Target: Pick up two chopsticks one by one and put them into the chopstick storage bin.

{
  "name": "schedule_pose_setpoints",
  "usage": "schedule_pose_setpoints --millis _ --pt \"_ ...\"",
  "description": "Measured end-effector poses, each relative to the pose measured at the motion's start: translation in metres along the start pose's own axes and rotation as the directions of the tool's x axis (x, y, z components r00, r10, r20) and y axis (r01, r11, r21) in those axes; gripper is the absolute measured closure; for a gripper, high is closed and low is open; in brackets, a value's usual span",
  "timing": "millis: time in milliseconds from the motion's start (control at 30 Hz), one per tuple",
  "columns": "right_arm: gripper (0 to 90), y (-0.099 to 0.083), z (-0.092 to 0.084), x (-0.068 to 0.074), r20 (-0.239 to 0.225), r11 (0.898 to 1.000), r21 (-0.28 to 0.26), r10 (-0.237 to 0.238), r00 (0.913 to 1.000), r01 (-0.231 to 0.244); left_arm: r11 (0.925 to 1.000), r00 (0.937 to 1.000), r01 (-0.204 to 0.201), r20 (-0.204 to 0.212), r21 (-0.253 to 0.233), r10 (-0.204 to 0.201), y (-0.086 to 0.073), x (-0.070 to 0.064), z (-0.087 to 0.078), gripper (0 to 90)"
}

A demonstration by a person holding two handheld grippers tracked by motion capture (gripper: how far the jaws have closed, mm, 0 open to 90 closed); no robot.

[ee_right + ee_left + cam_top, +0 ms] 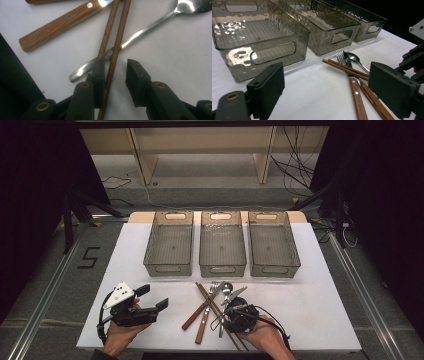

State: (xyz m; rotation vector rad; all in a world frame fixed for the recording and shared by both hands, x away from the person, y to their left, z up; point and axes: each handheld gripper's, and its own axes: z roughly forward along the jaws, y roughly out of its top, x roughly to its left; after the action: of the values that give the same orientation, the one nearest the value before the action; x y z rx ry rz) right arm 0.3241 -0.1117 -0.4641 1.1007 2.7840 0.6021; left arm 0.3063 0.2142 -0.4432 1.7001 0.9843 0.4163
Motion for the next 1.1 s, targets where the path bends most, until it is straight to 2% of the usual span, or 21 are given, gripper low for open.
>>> schedule_pose_setpoints --millis 367,633,967,1100 --pt "84.4 0.0 0.001 -0.006 0.012 0.999 -0.011 0.041 0.9991 -0.041 1.0 1.0 -0.001 0.002 0.0 0.001 0.0 0.0 0.0 13.5" --pt "85.4 -0.001 0.0 -0.007 0.017 0.998 -0.025 0.05 0.9986 -0.05 1.0 1.0 0.0 0.003 0.001 0.0 0.0 0.0 0.0 13.5" --pt "85.6 0.003 -0.017 -0.01 0.019 0.995 -0.101 0.028 0.9994 -0.025 1.0 1.0 0.002 -0.005 -0.004 -0.002 0.0 0.001 0.0 13.5" --pt "85.6 0.01 -0.026 -0.014 0.018 0.99 -0.137 0.027 0.9995 -0.024 0.9999 0.9999 0.006 -0.008 -0.011 -0.006 0.0 0.001 -0.001 13.5"
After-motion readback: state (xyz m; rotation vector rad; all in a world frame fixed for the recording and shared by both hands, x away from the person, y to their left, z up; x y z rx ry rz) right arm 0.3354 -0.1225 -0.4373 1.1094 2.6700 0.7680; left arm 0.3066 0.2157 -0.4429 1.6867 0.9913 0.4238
